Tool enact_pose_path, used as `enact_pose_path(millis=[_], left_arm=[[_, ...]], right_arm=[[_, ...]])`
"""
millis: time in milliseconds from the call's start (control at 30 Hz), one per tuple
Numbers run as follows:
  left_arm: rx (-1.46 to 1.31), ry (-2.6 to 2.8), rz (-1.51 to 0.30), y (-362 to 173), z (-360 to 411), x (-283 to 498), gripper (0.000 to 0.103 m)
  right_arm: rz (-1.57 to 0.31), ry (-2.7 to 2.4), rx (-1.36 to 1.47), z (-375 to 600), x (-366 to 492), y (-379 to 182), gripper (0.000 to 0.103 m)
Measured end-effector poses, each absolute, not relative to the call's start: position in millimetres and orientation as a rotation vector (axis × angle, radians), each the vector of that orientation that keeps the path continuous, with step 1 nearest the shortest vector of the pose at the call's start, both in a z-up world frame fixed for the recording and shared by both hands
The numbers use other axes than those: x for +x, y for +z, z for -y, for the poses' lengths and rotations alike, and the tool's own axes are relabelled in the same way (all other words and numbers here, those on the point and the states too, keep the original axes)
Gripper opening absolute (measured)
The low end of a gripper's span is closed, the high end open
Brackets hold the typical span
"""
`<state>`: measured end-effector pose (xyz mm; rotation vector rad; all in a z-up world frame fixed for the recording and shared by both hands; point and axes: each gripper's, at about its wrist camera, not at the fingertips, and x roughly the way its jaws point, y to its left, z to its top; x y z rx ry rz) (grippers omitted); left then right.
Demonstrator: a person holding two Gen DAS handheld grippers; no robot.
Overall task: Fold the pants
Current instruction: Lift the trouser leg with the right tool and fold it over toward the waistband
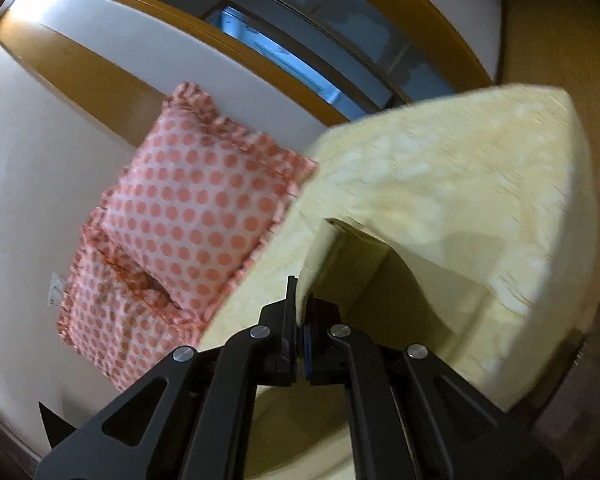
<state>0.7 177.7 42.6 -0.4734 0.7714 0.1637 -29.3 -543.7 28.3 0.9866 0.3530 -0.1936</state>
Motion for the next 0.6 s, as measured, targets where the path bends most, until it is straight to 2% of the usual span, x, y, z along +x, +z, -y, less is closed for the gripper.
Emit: enact_pose_path(millis=[167,600], left_arm=[[-0.504,0.174,-0.754,34,-176,-11,0.004],[-0.502,0.164,-0.685,30,-167,-36,0.002]], right_arm=[[-0.374,-0.209,1.028,548,-37,10,0.002],[-0.377,-0.242,1.012,552,-56,9,0.002]])
